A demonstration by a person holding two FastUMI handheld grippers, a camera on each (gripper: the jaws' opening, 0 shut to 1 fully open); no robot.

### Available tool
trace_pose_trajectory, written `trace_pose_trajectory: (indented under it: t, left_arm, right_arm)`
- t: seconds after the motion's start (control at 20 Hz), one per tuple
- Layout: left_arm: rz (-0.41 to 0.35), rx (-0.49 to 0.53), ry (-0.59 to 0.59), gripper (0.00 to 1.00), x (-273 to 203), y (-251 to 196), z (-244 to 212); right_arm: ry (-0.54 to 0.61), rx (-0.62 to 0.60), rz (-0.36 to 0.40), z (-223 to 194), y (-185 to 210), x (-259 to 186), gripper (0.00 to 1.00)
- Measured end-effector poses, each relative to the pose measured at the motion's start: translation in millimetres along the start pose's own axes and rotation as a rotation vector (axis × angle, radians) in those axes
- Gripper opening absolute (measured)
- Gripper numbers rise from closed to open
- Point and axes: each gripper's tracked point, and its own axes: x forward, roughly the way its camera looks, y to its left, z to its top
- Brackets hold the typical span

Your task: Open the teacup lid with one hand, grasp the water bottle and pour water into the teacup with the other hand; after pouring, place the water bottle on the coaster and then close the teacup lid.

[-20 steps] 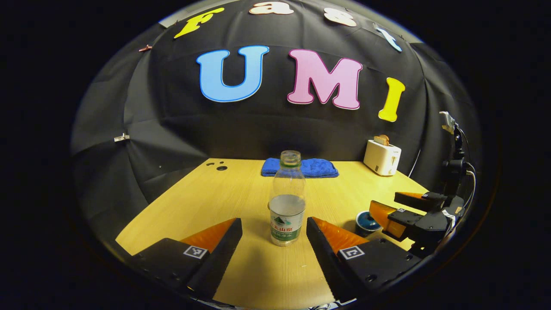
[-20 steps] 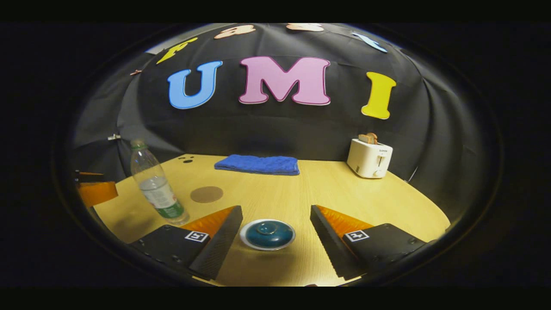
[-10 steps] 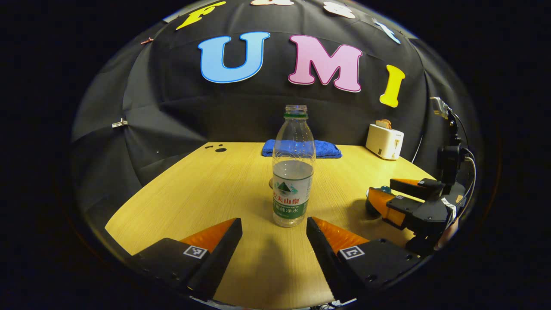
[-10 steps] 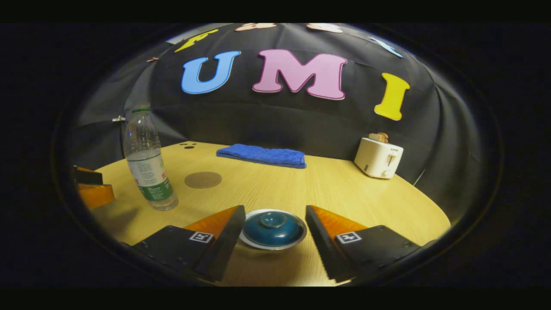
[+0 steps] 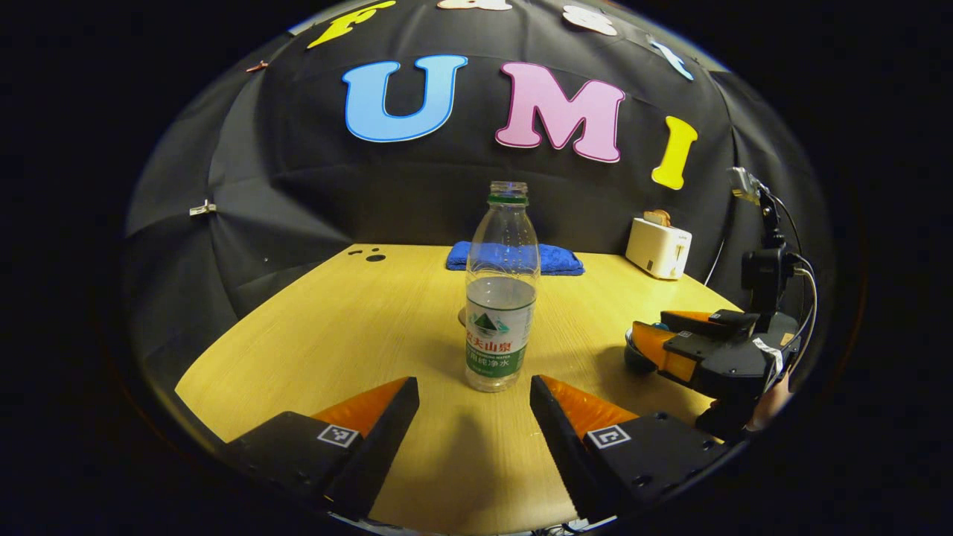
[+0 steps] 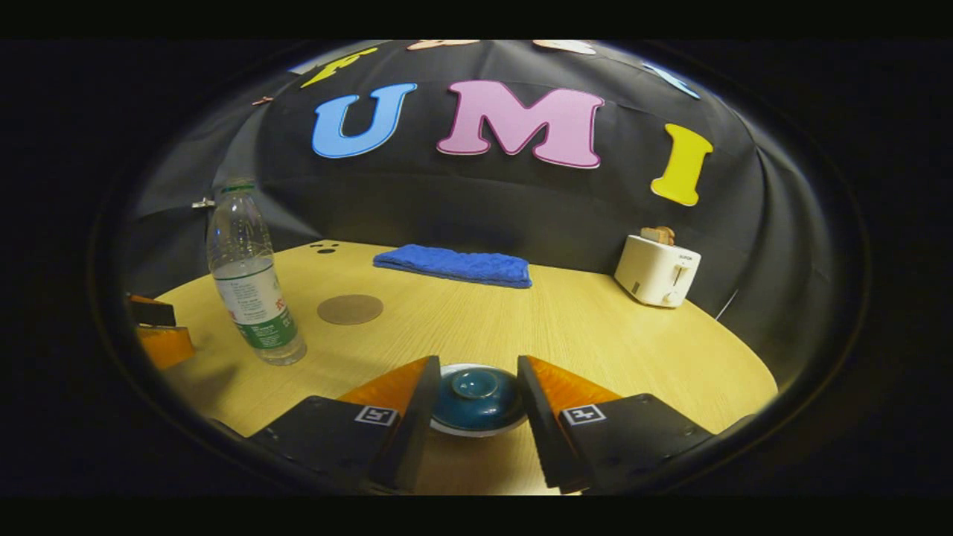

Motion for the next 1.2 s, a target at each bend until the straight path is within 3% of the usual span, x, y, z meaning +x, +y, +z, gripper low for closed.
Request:
trace_pose_trajectory:
  t: [0.3,0.35,0.5,0.6,0.75,0.85,0.9,1.2]
  left_arm:
    - [0.028,-0.016,-0.012,0.96,3,11,5]
    - [0.027,-0.005,-0.018,0.96,2,10,6]
    - [0.024,0.069,-0.042,0.96,3,13,9]
    - [0.007,0.096,-0.063,0.96,5,9,19]
    - [-0.039,0.088,-0.087,0.96,15,-2,29]
    - [-0.055,0.064,-0.093,0.95,25,-7,34]
    - [-0.057,0.055,-0.098,0.95,31,-7,35]
    - [-0.093,0.045,-0.121,0.95,60,-21,46]
  right_arm:
    - [0.018,0.012,0.018,2,2,0,0.3]
    - [0.015,0.011,0.016,3,2,3,0.35]
    - [0.035,0.014,0.018,2,2,4,0.31]
    - [0.047,0.031,0.034,4,4,3,0.23]
    - [0.042,0.026,0.037,10,1,1,0.31]
    - [0.025,0.017,0.024,19,-3,0,0.21]
    - [0.016,0.021,0.02,25,-3,-2,0.26]
    - [-0.021,0.053,0.018,49,0,-15,0.3]
